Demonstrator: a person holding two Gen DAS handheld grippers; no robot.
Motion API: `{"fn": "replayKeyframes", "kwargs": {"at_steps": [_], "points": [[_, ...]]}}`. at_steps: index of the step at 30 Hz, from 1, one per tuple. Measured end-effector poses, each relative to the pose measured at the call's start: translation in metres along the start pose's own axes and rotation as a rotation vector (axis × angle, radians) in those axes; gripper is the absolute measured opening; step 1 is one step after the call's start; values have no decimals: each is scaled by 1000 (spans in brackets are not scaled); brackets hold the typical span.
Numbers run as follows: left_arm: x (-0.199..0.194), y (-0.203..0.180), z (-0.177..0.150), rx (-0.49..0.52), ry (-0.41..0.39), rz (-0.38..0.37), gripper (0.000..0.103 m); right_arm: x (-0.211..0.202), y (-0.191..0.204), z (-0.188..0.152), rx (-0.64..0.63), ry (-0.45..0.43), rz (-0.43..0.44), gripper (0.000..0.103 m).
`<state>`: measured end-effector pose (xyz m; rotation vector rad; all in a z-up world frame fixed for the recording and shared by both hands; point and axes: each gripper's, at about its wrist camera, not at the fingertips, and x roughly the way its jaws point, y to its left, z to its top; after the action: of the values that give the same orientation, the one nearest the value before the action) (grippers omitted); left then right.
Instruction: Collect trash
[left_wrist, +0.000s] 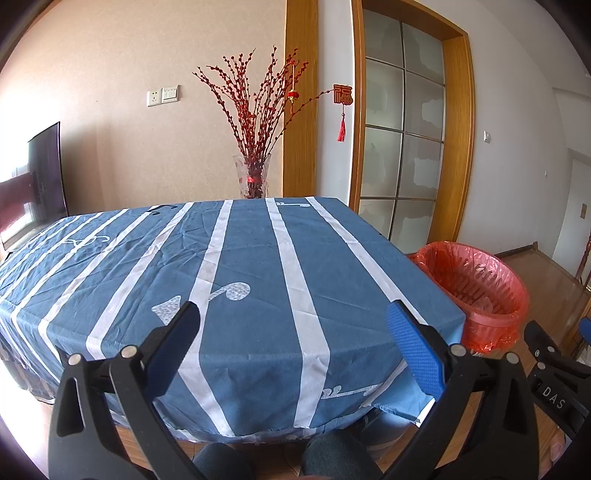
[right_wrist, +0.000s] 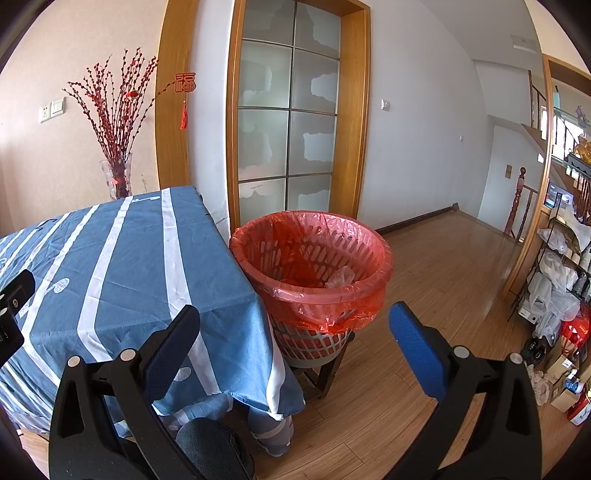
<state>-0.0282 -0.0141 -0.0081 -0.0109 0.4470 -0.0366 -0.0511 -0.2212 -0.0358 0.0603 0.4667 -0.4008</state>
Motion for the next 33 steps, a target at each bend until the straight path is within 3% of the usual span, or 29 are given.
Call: {"fn": "replayKeyframes", "kwargs": {"at_steps": [33], "points": [[5, 2, -5, 10, 7, 1, 99, 3, 1, -6, 4, 14, 3, 101]]}}
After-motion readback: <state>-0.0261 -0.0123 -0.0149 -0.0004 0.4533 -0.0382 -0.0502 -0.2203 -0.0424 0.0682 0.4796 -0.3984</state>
